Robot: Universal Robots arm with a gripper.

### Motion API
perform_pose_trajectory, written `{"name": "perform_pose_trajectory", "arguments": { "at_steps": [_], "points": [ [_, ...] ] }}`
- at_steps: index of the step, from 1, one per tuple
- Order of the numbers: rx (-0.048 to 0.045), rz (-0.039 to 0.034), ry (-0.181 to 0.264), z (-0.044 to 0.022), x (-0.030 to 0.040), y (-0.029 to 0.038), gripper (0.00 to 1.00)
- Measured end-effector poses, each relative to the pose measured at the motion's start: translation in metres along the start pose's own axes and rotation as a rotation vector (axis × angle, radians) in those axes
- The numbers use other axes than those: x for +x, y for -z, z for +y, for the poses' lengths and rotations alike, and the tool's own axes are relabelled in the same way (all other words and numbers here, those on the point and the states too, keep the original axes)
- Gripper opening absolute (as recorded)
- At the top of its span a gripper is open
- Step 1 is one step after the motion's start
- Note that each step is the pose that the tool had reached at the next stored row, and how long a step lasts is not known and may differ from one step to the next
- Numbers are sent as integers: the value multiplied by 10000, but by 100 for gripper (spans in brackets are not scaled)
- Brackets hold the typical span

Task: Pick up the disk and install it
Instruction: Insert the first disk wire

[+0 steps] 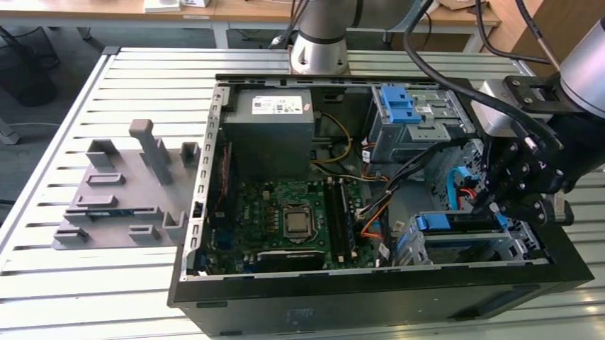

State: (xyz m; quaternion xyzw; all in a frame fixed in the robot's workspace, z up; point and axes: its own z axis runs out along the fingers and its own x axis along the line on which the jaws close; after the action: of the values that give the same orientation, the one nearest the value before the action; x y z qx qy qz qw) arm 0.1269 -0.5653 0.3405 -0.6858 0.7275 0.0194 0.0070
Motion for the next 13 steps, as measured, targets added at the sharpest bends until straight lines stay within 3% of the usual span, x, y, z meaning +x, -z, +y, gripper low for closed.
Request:
{"name": "perform_pose_trajectory", "arguments": {
  "at_steps": [13],
  "points": [
    [-7, -2, -16, -12, 7, -35, 16]
  ]
}}
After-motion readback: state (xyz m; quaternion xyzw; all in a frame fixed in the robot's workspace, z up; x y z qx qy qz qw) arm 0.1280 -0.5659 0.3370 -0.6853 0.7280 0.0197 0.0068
